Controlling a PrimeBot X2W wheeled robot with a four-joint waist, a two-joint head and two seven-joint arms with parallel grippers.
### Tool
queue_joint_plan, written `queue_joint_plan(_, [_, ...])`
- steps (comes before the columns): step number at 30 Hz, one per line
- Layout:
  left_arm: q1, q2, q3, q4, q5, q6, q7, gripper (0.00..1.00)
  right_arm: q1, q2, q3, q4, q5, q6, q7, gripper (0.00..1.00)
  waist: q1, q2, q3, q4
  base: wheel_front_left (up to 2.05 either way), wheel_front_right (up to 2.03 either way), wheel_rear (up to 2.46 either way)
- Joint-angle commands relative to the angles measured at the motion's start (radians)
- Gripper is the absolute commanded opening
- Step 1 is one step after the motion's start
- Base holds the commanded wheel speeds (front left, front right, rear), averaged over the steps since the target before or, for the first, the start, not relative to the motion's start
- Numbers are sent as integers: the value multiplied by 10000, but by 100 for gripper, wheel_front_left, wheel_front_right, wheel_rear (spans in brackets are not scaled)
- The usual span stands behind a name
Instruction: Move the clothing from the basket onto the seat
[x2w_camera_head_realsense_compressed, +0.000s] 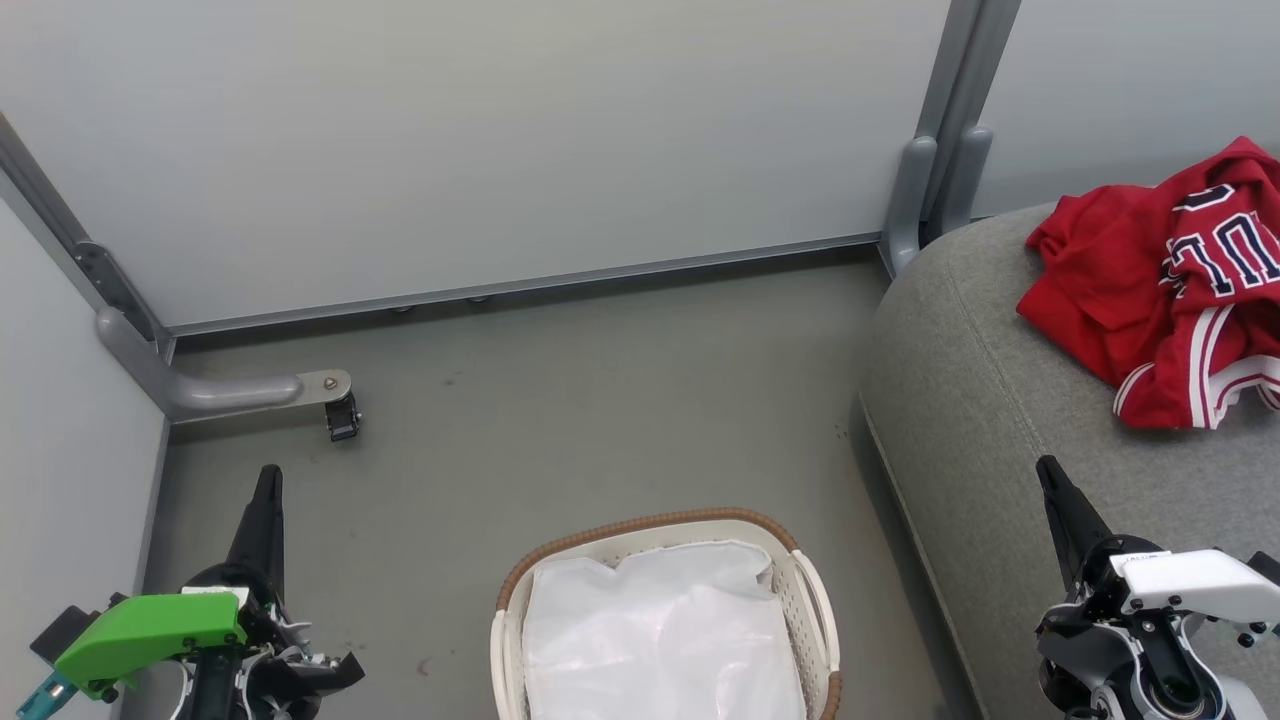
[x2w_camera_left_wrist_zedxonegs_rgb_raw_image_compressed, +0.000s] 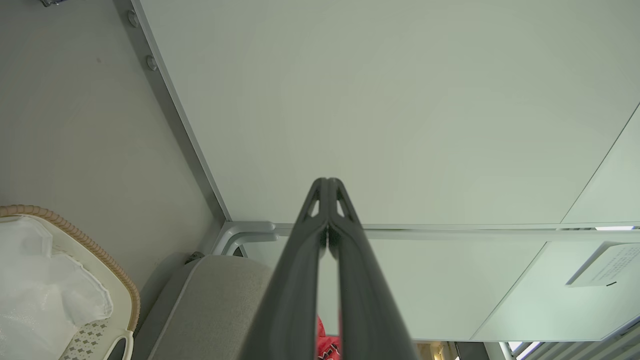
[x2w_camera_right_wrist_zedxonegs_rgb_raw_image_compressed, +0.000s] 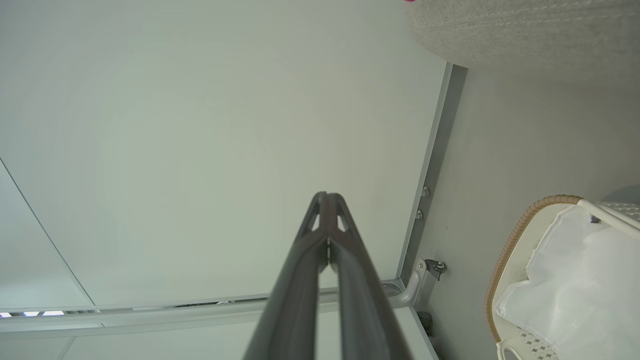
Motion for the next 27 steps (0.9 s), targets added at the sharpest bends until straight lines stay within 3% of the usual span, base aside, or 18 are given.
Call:
queue_joint_plan(1, [-97,29,46,-16,7,-56,17,0,-89,-56,-20,-31,37,0,31,0,0,34,0,1,0,0,0])
queue_joint_plan(27, [-103,-7,87,-14,61,-56,66,0,-88,-56,-19,-30,38,0,29,0,0,34,0,0,0,0,0])
